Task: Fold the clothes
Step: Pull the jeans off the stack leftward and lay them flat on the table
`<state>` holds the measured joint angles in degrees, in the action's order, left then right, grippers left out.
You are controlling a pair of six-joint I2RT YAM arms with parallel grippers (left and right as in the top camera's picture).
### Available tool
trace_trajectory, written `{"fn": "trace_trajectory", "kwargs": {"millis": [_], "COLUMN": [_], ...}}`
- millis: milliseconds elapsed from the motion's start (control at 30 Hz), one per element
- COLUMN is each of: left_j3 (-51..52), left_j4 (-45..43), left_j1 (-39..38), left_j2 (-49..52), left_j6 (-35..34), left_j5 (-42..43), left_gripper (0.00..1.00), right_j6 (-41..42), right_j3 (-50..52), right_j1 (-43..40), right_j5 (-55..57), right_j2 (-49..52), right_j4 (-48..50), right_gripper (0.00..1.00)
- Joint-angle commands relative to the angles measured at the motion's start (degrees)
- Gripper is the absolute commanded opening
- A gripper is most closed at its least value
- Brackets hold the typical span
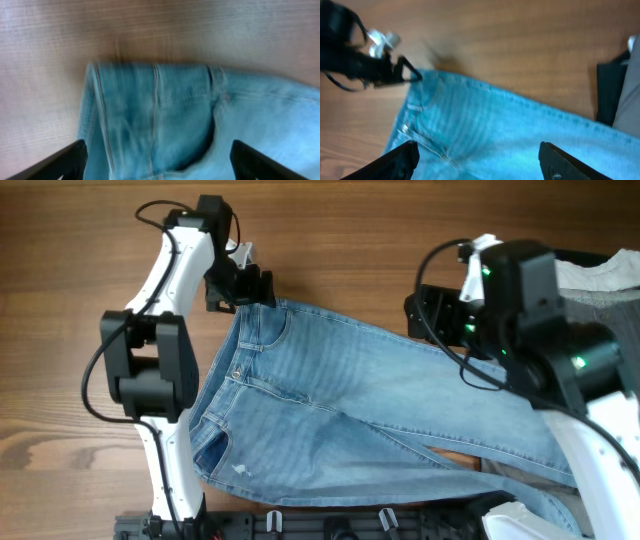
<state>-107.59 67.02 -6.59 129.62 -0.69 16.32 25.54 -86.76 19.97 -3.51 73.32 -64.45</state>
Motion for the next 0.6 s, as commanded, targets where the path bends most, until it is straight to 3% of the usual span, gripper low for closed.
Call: {"fn": "trace_trajectory", "kwargs": {"millis": [0, 67, 133, 167, 200, 267, 300, 333, 367, 467, 500, 567], "left_j3": [-0.13, -0.13, 0.07, 0.42, 1.2, 3.82, 4.33, 4.31, 4.0, -1.84, -5.84, -11.41], "left_j4": [-5.97, -6.88, -6.62, -6.67, -7.13, -8.33, -8.83, -8.79, -8.74, -7.45, -5.75, -3.61], "left_j1": [0.15, 0.15, 0.15, 0.15, 0.15, 0.15, 0.15, 0.2, 0.42, 5.64, 10.47, 18.99], "left_j2": [2.71, 4.07, 5.11, 5.2, 5.2, 5.2, 5.2, 5.18, 4.66, 1.81, 0.0, -2.25], "left_j6": [3.65, 5.75, 6.29, 6.32, 6.8, 11.74, 12.07, 12.04, 11.63, -7.19, -10.34, -10.51], "left_j5": [-4.42, -4.22, -4.17, -4.17, -4.17, 0.33, 1.05, 1.01, -0.02, -21.66, -26.62, -27.36], "left_gripper": [0.94, 0.9, 0.74, 0.6, 0.53, 0.29, 0.11, 0.04, 0.04, 0.04, 0.04, 0.04], "right_j6": [0.52, 0.57, 0.57, 0.57, 0.59, 0.66, 1.66, 1.66, 1.66, 1.64, 1.66, 1.64], "right_j3": [-0.13, -0.13, -0.13, -0.13, -0.13, -0.13, -0.13, -0.13, -0.13, -0.13, -0.13, -0.13], "right_j1": [-0.17, -0.17, -0.17, -0.17, -0.17, -0.17, -0.17, -0.17, -0.17, -0.17, -0.17, -0.17], "right_j5": [-2.69, -4.52, -4.46, -4.46, -4.46, -4.46, -4.42, -4.42, -4.44, -4.46, -4.46, -4.46], "right_j2": [4.96, 7.41, 8.02, 8.0, 8.0, 8.0, 8.0, 8.0, 8.0, 8.0, 8.0, 8.0], "right_j4": [-1.2, -1.22, -1.09, -0.74, -0.52, -0.52, -0.55, -0.5, -0.5, -0.57, -0.57, -0.57], "right_gripper": [0.82, 0.82, 0.82, 0.82, 0.82, 0.82, 0.82, 0.82, 0.82, 0.82, 0.82, 0.82]}}
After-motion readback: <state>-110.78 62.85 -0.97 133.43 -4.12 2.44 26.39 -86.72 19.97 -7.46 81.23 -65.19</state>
